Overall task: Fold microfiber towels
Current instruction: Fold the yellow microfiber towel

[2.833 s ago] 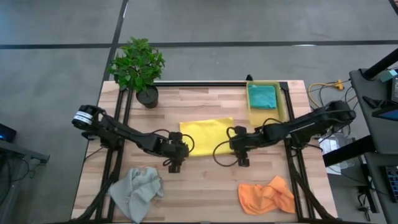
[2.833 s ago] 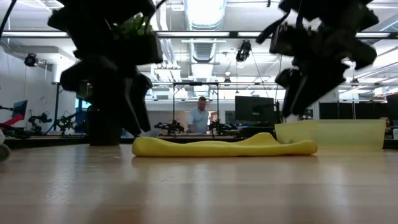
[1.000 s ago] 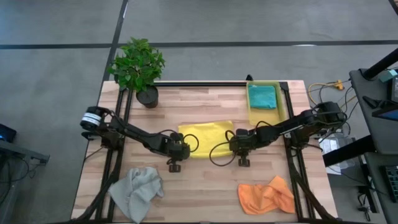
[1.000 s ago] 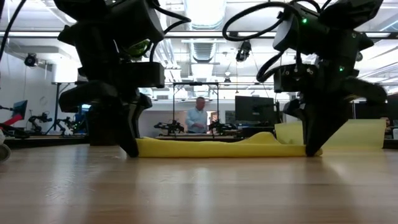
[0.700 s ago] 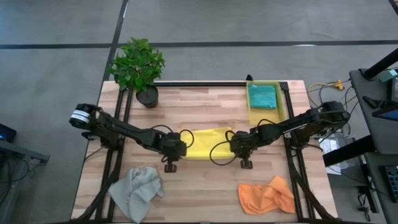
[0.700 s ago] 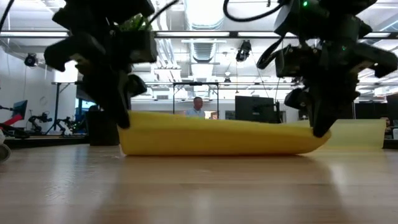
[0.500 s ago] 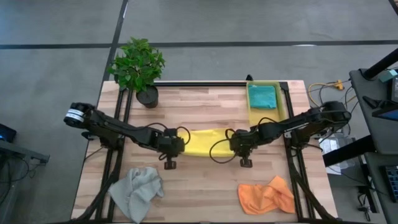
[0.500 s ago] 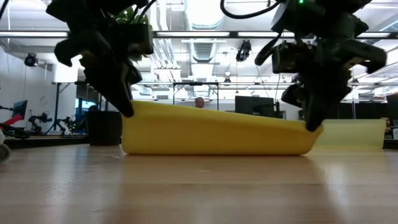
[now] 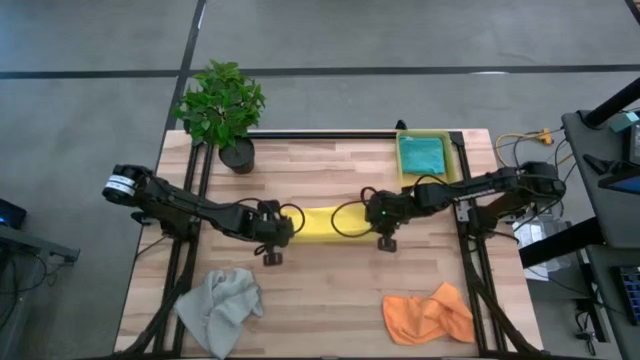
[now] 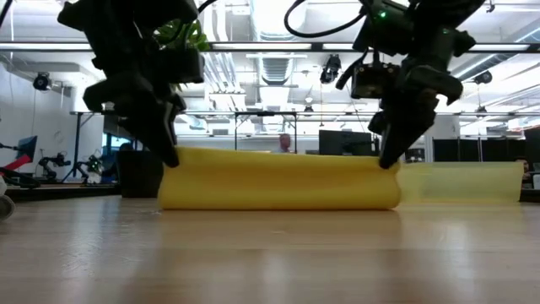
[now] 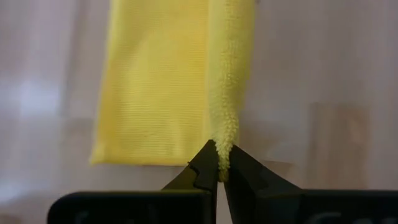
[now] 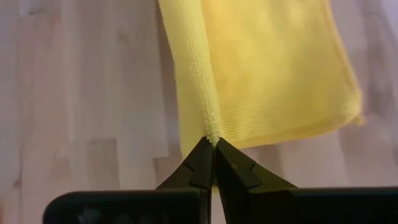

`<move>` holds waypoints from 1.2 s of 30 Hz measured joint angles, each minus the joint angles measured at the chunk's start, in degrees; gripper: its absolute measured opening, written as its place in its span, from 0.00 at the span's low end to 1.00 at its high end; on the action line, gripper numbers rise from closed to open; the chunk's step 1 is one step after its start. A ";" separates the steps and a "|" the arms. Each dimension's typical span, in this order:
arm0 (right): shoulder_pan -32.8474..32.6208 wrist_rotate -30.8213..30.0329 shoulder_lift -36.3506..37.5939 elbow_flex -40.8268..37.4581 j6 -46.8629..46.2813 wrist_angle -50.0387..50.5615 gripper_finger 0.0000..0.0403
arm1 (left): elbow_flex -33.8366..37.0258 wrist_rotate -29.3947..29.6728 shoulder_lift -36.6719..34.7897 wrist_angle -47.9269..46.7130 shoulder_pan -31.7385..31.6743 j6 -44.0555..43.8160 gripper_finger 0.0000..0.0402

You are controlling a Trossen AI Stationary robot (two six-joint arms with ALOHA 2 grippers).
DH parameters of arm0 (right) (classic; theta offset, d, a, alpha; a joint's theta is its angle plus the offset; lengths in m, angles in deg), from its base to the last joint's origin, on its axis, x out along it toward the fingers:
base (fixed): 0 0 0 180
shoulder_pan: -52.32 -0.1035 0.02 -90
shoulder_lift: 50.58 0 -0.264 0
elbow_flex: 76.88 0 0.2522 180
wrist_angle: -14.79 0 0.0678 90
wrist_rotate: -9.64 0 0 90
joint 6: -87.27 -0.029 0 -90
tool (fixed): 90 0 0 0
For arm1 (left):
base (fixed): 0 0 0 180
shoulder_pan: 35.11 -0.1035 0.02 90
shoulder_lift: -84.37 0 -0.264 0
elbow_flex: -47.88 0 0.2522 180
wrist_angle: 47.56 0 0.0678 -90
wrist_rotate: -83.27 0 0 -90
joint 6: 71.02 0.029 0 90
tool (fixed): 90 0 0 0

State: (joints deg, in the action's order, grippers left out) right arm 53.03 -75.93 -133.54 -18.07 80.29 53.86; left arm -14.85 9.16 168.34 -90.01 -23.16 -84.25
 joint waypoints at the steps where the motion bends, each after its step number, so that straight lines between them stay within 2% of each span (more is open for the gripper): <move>1: 0.44 0.00 -0.03 0.25 0.23 0.02 0.02 | 0.00 1.42 0.00 -0.31 0.00 0.00 0.00; 7: 3.04 -0.04 -1.44 2.62 1.68 -0.25 0.02 | 0.00 8.65 0.00 -1.18 -0.15 0.02 0.00; 16: 6.01 -1.64 -7.05 7.47 2.95 0.03 0.02 | 1.74 10.14 0.09 -0.92 -1.52 -0.28 0.00; 27: 7.76 -5.67 -13.19 10.96 0.46 1.78 0.02 | 6.73 14.61 0.07 -0.46 -2.25 -16.08 0.00; 31: 8.08 -6.08 -13.60 11.47 0.16 1.95 0.02 | 6.80 15.05 0.07 -0.24 -2.29 -16.45 0.00; 36: 8.47 -9.12 -13.04 12.06 0.00 1.97 0.02 | 6.69 19.82 -0.01 -0.37 -2.41 -16.44 0.00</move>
State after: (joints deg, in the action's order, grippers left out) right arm 61.49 -85.05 -146.57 -6.01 80.29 55.83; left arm -8.17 28.98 168.33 -90.37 -25.57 -100.69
